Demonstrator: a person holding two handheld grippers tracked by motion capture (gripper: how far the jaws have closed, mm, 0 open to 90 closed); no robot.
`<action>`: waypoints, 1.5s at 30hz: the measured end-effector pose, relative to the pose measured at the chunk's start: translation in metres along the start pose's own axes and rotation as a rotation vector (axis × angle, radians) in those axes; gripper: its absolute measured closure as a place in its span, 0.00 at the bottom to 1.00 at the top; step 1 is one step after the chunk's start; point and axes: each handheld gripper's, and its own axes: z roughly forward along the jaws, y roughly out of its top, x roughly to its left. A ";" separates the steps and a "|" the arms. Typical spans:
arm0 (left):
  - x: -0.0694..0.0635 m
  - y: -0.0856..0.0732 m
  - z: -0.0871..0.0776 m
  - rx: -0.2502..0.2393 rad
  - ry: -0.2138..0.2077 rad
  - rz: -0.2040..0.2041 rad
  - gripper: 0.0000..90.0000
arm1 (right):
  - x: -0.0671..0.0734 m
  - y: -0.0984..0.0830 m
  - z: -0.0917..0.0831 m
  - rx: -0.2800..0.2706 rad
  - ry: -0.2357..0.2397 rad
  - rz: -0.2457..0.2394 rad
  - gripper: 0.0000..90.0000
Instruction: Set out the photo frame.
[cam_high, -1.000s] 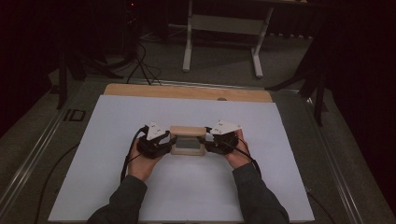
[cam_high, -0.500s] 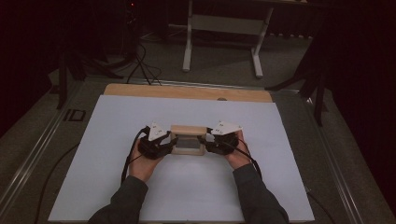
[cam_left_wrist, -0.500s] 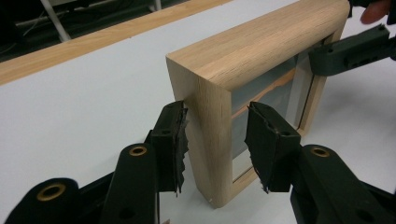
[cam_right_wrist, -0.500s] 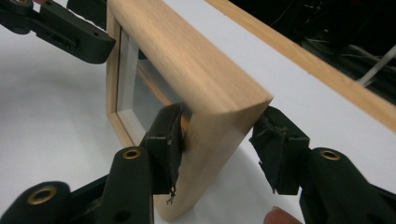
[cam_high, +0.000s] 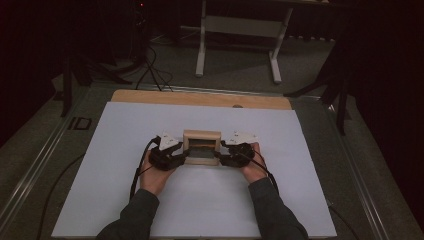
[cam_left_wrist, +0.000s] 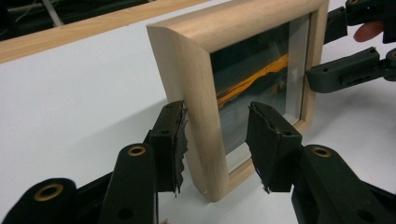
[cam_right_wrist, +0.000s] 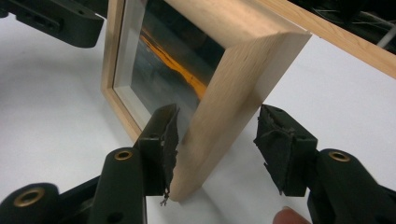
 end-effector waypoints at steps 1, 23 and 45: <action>0.000 0.000 0.000 0.000 0.000 -0.002 0.63 | 0.000 0.000 0.000 -0.001 0.000 0.005 0.54; 0.002 -0.002 -0.003 0.008 0.003 -0.024 0.54 | -0.004 0.000 -0.009 -0.028 0.021 0.070 0.44; 0.021 0.000 -0.031 -0.043 0.030 -0.066 0.51 | -0.012 -0.004 -0.035 -0.067 0.000 0.112 0.37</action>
